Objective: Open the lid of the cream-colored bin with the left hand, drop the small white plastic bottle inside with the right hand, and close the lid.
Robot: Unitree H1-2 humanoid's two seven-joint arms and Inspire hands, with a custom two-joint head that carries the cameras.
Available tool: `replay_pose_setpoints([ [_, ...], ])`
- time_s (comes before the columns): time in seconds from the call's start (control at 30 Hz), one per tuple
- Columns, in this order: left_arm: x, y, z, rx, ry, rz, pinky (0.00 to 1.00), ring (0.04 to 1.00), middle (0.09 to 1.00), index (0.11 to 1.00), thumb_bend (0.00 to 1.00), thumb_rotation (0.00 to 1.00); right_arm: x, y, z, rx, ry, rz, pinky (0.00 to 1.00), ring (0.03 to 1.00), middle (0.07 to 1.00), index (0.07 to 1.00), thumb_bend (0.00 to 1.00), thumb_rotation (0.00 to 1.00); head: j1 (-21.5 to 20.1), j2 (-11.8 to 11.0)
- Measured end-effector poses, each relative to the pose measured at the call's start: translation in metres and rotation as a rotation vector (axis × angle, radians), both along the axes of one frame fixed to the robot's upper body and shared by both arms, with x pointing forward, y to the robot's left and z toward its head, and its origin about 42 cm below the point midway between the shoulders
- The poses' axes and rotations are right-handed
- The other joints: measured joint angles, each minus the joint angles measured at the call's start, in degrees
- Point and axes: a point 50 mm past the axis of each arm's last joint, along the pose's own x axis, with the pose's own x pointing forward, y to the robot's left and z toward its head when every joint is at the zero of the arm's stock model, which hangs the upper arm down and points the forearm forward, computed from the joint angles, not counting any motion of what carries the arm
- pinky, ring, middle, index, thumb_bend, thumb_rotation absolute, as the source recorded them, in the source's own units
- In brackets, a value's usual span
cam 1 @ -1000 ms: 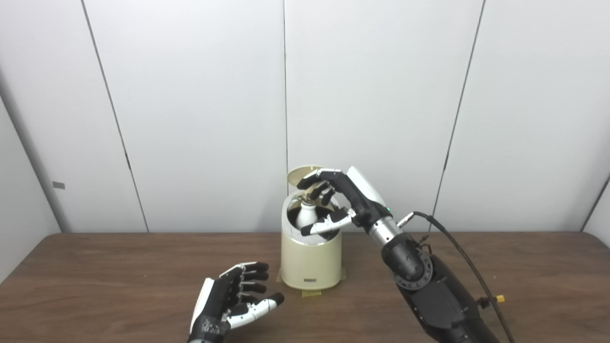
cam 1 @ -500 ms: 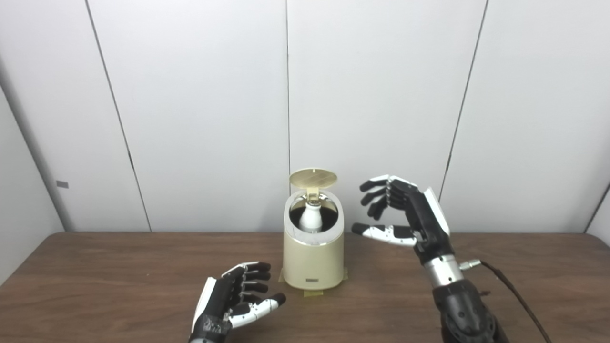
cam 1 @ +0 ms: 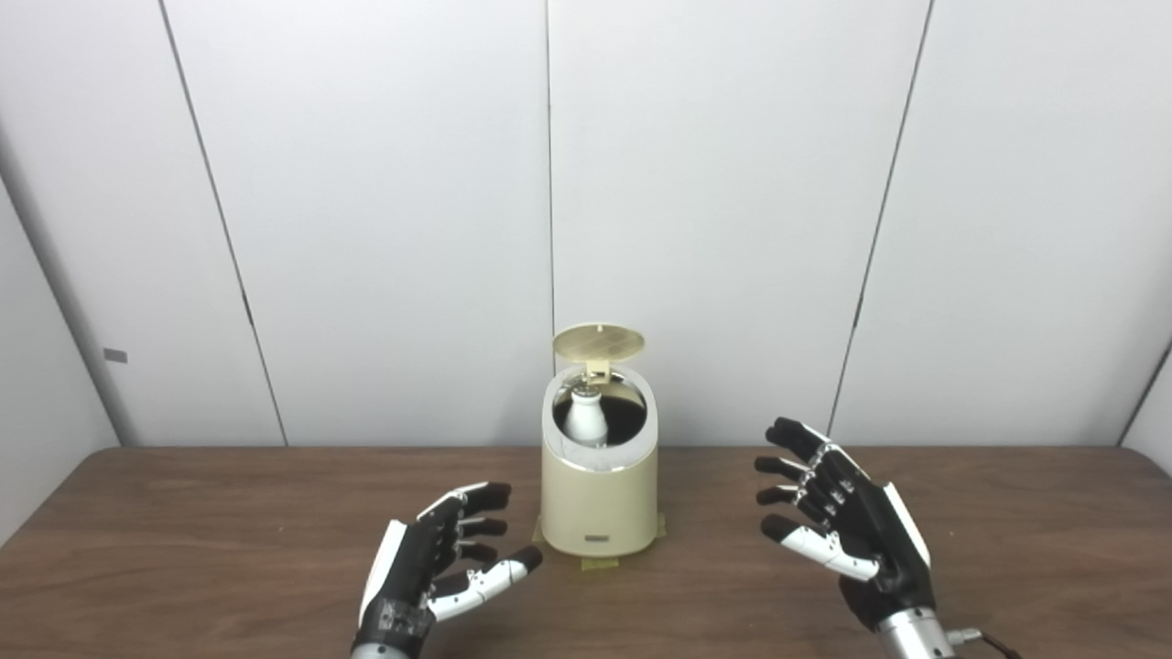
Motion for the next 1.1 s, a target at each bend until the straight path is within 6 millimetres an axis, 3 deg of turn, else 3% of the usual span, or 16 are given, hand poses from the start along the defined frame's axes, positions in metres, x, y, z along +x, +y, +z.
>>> replay_pose_setpoints([
  [0.13, 0.011, 0.009, 0.016, 0.08, -0.042, -0.007, 0.78, 0.872, 0.914, 0.928, 0.92, 0.42, -0.008, 0.004, -0.011, 0.016, 0.031, 0.009, 0.6, 0.756, 0.848, 0.834, 0.86, 0.3, 0.27, -0.09],
  [0.27, 0.038, 0.014, 0.059, 0.188, -0.122, -0.034, 0.76, 0.9, 0.934, 0.942, 0.95, 0.43, -0.008, 0.006, -0.012, 0.017, 0.046, 0.002, 0.61, 0.75, 0.841, 0.821, 0.86, 0.29, 0.09, 0.0],
  [0.4, 0.063, 0.003, 0.105, 0.233, -0.209, -0.087, 0.79, 0.916, 0.947, 0.94, 0.96, 0.38, -0.009, 0.012, -0.01, 0.039, 0.043, -0.001, 0.58, 0.741, 0.84, 0.824, 0.84, 0.26, -0.44, 0.09],
  [0.53, 0.085, -0.01, 0.134, 0.261, -0.241, -0.136, 0.84, 0.926, 0.955, 0.94, 0.94, 0.34, -0.01, 0.016, -0.006, 0.048, 0.037, 0.003, 0.56, 0.739, 0.837, 0.824, 0.83, 0.24, -0.88, 0.0],
  [0.73, 0.11, -0.023, 0.139, 0.381, -0.203, -0.16, 0.82, 0.966, 0.998, 0.956, 1.0, 0.39, -0.011, 0.016, -0.008, 0.048, 0.042, 0.002, 0.53, 0.721, 0.826, 0.812, 0.85, 0.24, -1.14, 0.09],
  [0.93, 0.128, -0.039, 0.161, 0.54, -0.234, -0.197, 0.91, 1.0, 0.984, 0.949, 0.97, 0.4, -0.011, 0.016, -0.007, 0.049, 0.038, 0.003, 0.51, 0.707, 0.824, 0.81, 0.85, 0.24, -1.32, 0.09],
  [1.1, 0.138, -0.051, 0.171, 0.67, -0.273, -0.241, 0.8, 0.928, 0.905, 0.839, 0.98, 0.39, -0.011, 0.016, -0.007, 0.051, 0.038, 0.007, 0.5, 0.7, 0.818, 0.805, 0.86, 0.25, -1.4, 0.09],
])
